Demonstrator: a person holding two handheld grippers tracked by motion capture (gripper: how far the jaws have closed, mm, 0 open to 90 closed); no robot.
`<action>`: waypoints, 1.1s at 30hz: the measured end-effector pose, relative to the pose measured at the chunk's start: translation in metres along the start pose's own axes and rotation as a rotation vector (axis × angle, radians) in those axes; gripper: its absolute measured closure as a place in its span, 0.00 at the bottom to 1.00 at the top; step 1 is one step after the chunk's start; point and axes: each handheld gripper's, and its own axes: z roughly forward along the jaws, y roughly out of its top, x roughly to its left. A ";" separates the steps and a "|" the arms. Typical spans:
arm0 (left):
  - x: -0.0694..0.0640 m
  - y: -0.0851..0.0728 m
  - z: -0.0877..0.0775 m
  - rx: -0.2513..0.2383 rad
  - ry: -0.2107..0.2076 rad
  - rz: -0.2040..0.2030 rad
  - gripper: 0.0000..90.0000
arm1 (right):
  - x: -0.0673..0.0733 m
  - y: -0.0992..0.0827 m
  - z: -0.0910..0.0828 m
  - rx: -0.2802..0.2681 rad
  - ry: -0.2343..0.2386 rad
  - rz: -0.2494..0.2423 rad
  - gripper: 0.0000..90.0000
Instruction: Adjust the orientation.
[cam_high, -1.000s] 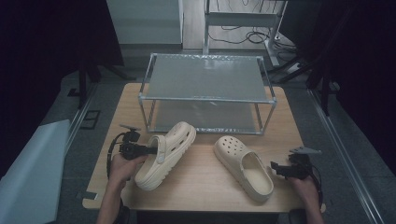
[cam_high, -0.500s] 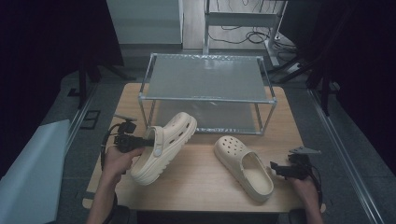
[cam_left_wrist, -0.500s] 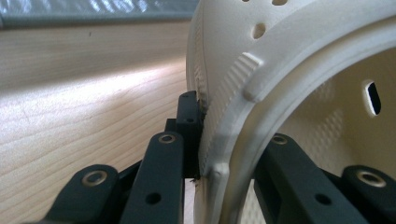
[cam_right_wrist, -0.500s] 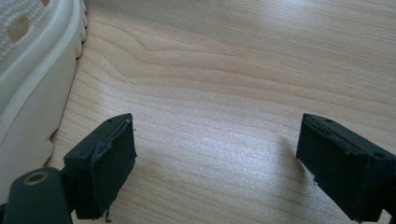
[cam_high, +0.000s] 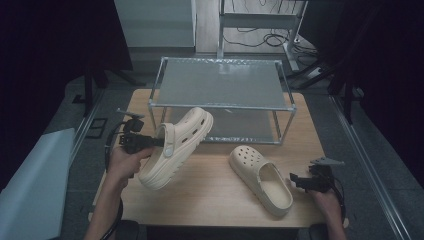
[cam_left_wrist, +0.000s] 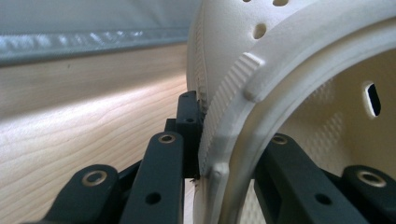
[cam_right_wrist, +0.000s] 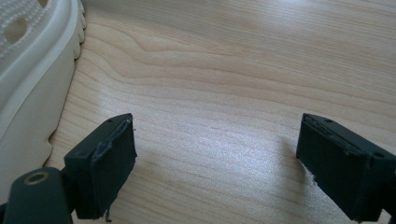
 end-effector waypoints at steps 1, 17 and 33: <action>-0.003 0.002 -0.001 -0.003 -0.002 0.001 0.85 | 0.000 0.000 0.000 0.000 0.000 0.002 0.13; -0.023 0.037 -0.003 -0.057 -0.044 -0.014 0.85 | -0.001 0.000 -0.001 -0.010 0.006 0.004 0.14; -0.027 0.081 0.016 -0.156 -0.033 -0.079 0.85 | -0.002 0.000 -0.001 -0.011 0.007 0.014 0.14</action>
